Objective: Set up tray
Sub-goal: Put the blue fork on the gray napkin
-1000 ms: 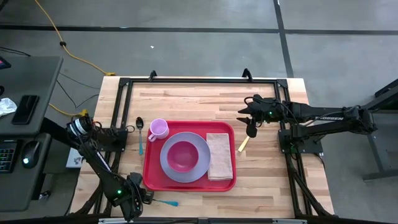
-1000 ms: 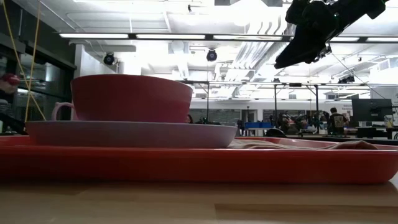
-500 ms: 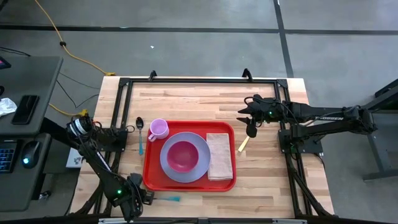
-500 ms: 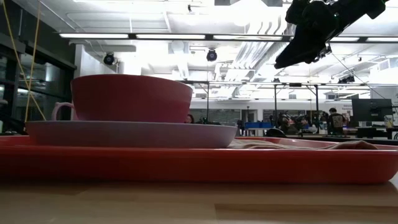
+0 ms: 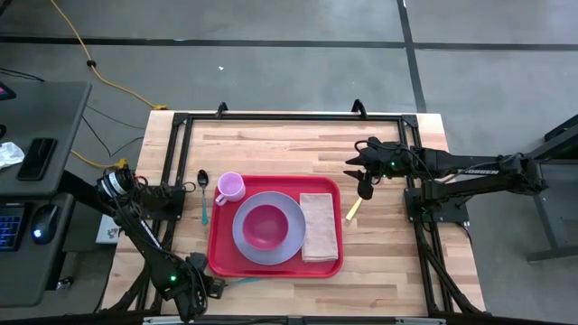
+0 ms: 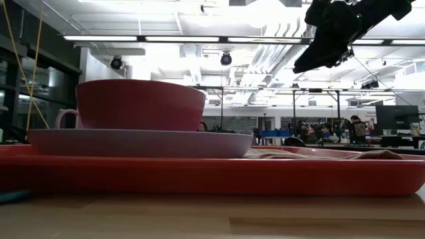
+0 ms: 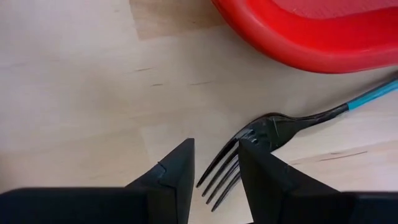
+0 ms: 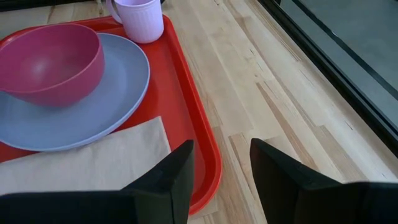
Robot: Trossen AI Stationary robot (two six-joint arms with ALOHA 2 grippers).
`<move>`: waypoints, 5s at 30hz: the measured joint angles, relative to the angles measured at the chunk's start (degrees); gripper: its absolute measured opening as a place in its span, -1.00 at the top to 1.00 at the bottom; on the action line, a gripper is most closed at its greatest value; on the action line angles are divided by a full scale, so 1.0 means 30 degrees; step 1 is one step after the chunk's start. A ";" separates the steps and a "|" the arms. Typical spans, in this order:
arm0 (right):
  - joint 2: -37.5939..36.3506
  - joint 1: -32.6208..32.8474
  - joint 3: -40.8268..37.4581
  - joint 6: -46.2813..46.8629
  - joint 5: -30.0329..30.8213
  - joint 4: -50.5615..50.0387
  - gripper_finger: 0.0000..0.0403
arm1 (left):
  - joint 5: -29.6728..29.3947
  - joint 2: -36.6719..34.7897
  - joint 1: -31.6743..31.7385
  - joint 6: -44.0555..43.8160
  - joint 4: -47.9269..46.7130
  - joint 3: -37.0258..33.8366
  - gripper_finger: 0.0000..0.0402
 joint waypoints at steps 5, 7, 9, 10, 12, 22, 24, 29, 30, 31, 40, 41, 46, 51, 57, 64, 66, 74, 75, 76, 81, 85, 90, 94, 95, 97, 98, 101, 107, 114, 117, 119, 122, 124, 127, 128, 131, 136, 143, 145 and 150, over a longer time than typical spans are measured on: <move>0.0000 0.0000 0.0000 0.0000 0.0006 0.0000 0.33 | -0.0007 0.0000 -0.0007 0.0007 0.0057 0.0000 0.23; 0.0000 0.0000 0.0000 -0.0001 0.0005 -0.0004 0.33 | -0.0007 0.0000 -0.0007 0.0007 0.0037 0.0000 0.23; 0.0000 0.0000 0.0000 0.0000 0.0006 0.0002 0.33 | -0.0007 0.0000 -0.0007 0.0015 0.0037 0.0000 0.23; 0.0000 0.0000 0.0000 -0.0003 0.0003 0.0002 0.33 | -0.0007 0.0000 -0.0007 0.0013 0.0037 0.0000 0.23; 0.0000 0.0000 0.0000 0.0000 0.0000 -0.0003 0.33 | -0.0012 0.0000 -0.0007 0.0015 0.0030 0.0000 0.26; 0.0000 0.0000 0.0000 -0.0007 0.0006 -0.0005 0.33 | -0.0153 -0.0058 -0.0022 0.0089 0.0090 0.0053 0.66; 0.0000 0.0000 0.0000 -0.0007 0.0006 -0.0005 0.33 | -0.0153 -0.0066 -0.0022 0.0153 0.0103 0.0058 0.71; 0.0000 0.0000 0.0000 -0.0007 0.0144 -0.0005 0.33 | -0.0146 -0.0073 -0.0022 0.0168 0.0088 0.0066 0.73; 0.0000 0.0000 0.0000 -0.0007 0.0269 -0.0005 0.33 | -0.0143 -0.0073 -0.0022 0.0168 0.0084 0.0066 0.73; 0.0000 -0.0007 0.0000 -0.0007 0.0323 -0.0005 0.33 | -0.0140 -0.0073 -0.0022 0.0194 0.0081 0.0058 0.73; 0.0000 -0.0007 0.0000 -0.0007 0.0439 -0.0005 0.33 | -0.0123 -0.0073 -0.0029 0.0540 0.0074 0.0058 0.82; 0.0000 -0.0007 0.0000 -0.0007 0.0440 -0.0005 0.33 | -0.0063 -0.0066 -0.0029 0.0594 0.0074 0.0058 0.82; -0.0003 -0.0007 0.0000 -0.0007 0.0436 -0.0005 0.33 | 0.0709 -0.0051 -0.0022 0.1449 0.0088 0.0054 0.82; 0.0000 -0.0004 0.0000 -0.0007 0.0436 -0.0005 0.33 | 0.1107 -0.0192 -0.0029 0.1925 0.0026 0.0022 0.84; 0.0000 -0.0004 0.0000 -0.0007 0.0436 -0.0005 0.33 | 0.2206 -0.0719 -0.0204 0.1996 -0.0856 -0.0080 0.87; 0.0000 0.0000 0.0007 0.0160 0.0451 0.0134 0.33 | 0.2955 -0.1107 -0.0689 0.1919 -0.0616 -0.0044 0.95; 0.0000 0.0000 0.0007 0.0153 0.0472 0.0177 0.33 | 0.2965 -0.1129 -0.0696 0.1902 -0.0669 -0.0044 0.92; 0.0000 0.0000 0.0007 0.0342 0.0512 0.0170 0.33 | 0.2922 -0.1224 -0.0670 0.1903 -0.0771 -0.0041 0.69; 0.0000 0.0000 0.0007 0.0350 0.0519 0.0167 0.33 | 0.2876 -0.1265 -0.0678 0.1938 -0.0757 -0.0022 0.66; 0.0000 0.0000 0.0007 0.0350 0.0518 0.0164 0.33 | 0.2800 -0.1275 -0.0672 0.2050 -0.0734 0.0024 0.64; 0.0000 0.0000 0.0007 0.0400 0.0523 0.0192 0.33 | 0.0014 -0.1268 -0.0647 0.3548 -0.0373 0.0435 0.58; 0.0000 0.0000 0.0007 0.0641 0.0516 0.0260 0.33 | -0.1553 -0.1244 -0.0400 0.4651 -0.0387 0.0452 0.50; 0.0000 0.0000 0.0007 0.0648 0.0516 0.0272 0.33 | -0.1570 -0.1231 0.0027 0.6612 -0.0685 0.0444 0.34; 0.0000 0.0000 0.0007 0.0846 0.0509 0.0272 0.33 | -0.1532 -0.1231 0.0243 0.7022 -0.1340 0.0444 0.19; 0.0000 0.0000 0.0007 0.0855 0.0499 0.0272 0.33 | -0.1476 -0.1231 0.0240 0.7057 -0.1398 0.0444 0.15; 0.0000 0.0000 0.0007 0.0860 0.0443 0.0272 0.33 | -0.1055 -0.1231 0.0230 0.7082 -0.1453 0.0444 0.10; 0.0000 0.0000 0.0007 0.0852 0.0438 0.0272 0.33 | -0.0864 -0.1231 0.0226 0.7093 -0.1440 0.0444 0.07; 0.0000 0.0000 0.0007 0.0852 0.0443 0.0272 0.33 | -0.0459 -0.1231 0.0219 0.7475 -0.1316 0.0438 0.04; 0.0000 0.0000 0.0007 0.0806 0.0443 0.0272 0.33 | -0.0653 -0.1229 0.0233 0.8337 -0.1154 0.0437 0.09; 0.0000 0.0000 0.0007 0.0787 0.0647 0.0279 0.33 | -0.0707 -0.1224 0.0233 0.9653 -0.0242 0.0437 0.14; 0.0000 0.0000 0.0007 0.0780 0.0654 0.0279 0.33 | -0.0700 -0.1150 0.0233 1.0336 -0.0174 0.0437 0.13; 0.0000 0.0000 0.0007 0.0785 0.0653 0.0279 0.33 | -0.0573 -0.0972 0.0233 1.0576 -0.0181 0.0437 0.12; 0.0000 0.0000 0.0007 0.0791 0.0649 0.0279 0.33 | 0.0019 -0.0571 0.0233 1.0765 -0.0123 0.0437 0.11; 0.0000 0.0000 0.0007 0.0801 0.0647 0.0279 0.33 | 0.0321 -0.0242 0.0233 1.1002 -0.0043 0.0430 0.11; 0.0000 0.0000 0.0007 0.0816 0.0647 0.0319 0.33 | 0.0549 0.0183 0.0233 1.1132 0.0282 0.0437 0.12; 0.0000 0.0000 0.0007 0.0816 0.0647 0.0359 0.33 | 0.0652 0.0323 0.0233 1.1133 0.0207 0.0430 0.12; 0.0000 0.0000 0.0007 0.0838 0.0650 0.0523 0.33 | 0.0930 0.0515 0.0233 1.1354 0.0234 0.0430 0.11; 0.0000 0.0000 0.0007 0.1126 0.0634 0.0556 0.33 | 0.0996 0.0966 0.0233 1.1591 0.0117 0.0451 0.13; 0.0000 0.0000 0.0007 0.1137 0.0509 0.0556 0.33 | 0.1152 0.1332 0.0248 1.2035 0.0052 0.0504 0.24; 0.0000 0.0000 0.0007 0.1137 0.0509 0.0556 0.33 | 0.1151 0.1348 0.0243 1.2076 0.0026 0.0488 0.30; 0.0000 0.0000 0.0007 0.1137 0.0501 0.0549 0.33 | 0.1341 0.1370 0.0240 1.2167 0.0173 0.0437 0.58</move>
